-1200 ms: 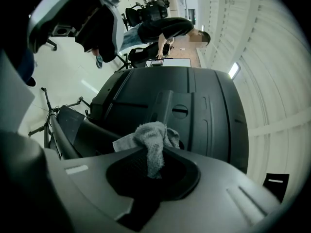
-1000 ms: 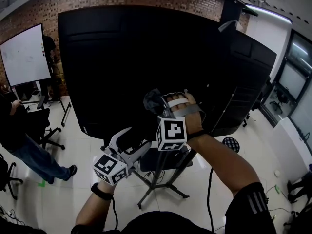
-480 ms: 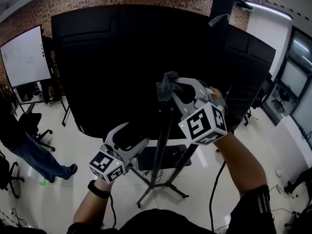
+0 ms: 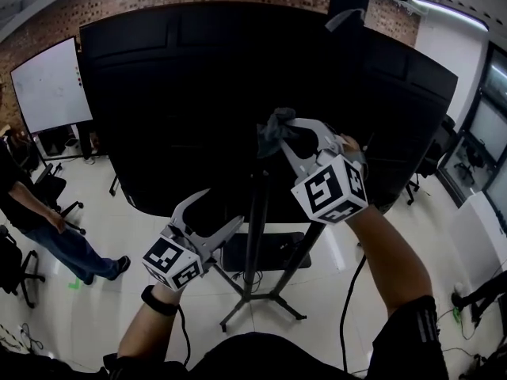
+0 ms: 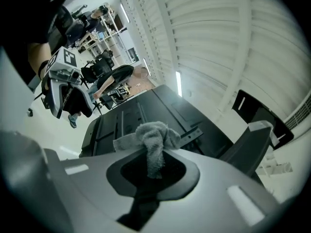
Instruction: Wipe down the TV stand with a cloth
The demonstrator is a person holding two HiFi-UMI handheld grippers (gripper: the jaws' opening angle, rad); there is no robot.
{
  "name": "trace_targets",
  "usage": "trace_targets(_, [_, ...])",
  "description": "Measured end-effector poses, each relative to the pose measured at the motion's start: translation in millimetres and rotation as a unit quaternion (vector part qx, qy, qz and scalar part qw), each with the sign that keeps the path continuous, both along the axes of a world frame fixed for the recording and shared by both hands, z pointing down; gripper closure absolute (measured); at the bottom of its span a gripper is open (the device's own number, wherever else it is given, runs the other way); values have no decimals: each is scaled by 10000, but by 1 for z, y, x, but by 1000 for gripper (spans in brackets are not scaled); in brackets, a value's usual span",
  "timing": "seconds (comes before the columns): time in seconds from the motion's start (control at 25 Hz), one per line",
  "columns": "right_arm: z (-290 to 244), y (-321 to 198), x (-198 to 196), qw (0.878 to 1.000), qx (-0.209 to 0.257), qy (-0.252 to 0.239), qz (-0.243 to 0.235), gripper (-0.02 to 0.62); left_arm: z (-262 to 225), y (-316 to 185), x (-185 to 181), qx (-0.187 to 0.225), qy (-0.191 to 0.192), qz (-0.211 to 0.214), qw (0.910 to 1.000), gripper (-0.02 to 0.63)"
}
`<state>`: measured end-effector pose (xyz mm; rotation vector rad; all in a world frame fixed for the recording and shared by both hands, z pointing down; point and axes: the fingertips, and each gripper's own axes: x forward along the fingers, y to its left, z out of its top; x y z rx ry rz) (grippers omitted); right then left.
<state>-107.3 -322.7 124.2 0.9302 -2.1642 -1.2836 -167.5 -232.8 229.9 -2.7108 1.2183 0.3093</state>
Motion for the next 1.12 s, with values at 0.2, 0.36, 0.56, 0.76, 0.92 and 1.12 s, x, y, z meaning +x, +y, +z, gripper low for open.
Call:
trace_targets(0.2, [34,-2,5,9994,-161,219,-191,558,14,-3,11,-192,13,-195,9996,268])
trace_targets(0.36, [59,-1,7,9984,-283,315,-362,558,23,-4,18,-311,1,-335,9990,268])
trace_targets(0.56, [91,-1,7,9964,-499,387,-564,558,38,-6,23,-434,15,-540,9976,268])
trace_targets(0.76, [124,2,8,9938,-677,459,-756,558,52,-8,34,-585,4,-711,9958,268])
trace_targets(0.92, [144,7,6,9920,-736,491,-897,558,67,-10,40,-704,-17,-802,9943,268])
trace_targets(1.12, [164,9,-4,9907,-671,469,-1089,558,76,-8,44,-829,-80,-935,9921,268])
